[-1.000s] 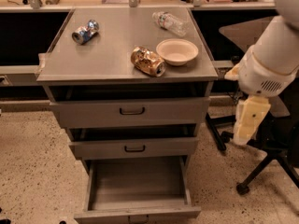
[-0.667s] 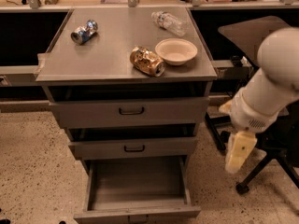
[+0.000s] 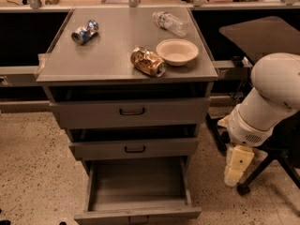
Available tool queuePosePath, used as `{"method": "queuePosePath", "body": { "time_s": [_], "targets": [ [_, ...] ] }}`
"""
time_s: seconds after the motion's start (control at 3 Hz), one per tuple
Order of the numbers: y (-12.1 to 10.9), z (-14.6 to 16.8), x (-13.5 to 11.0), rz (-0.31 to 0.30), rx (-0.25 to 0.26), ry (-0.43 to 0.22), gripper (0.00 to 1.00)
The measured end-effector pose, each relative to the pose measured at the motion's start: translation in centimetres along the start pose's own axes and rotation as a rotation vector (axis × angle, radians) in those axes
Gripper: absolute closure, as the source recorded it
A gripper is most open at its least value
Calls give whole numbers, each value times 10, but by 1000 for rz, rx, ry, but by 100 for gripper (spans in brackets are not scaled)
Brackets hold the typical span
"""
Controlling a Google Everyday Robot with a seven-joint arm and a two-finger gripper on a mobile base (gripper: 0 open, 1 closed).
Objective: Close bottom drawer
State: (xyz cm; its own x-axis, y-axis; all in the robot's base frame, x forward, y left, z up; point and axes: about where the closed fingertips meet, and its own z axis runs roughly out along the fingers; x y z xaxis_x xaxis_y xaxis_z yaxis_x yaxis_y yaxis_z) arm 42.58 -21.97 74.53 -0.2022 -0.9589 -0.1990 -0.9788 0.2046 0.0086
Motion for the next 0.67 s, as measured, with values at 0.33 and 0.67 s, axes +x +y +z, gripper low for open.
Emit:
{"method": "queuePosePath", "body": {
  "time_s": [0.33, 0.67],
  "targets": [
    [-1, 5, -6, -32, 41, -38, 0],
    [17, 75, -29, -121, 22, -134, 0]
  ]
}}
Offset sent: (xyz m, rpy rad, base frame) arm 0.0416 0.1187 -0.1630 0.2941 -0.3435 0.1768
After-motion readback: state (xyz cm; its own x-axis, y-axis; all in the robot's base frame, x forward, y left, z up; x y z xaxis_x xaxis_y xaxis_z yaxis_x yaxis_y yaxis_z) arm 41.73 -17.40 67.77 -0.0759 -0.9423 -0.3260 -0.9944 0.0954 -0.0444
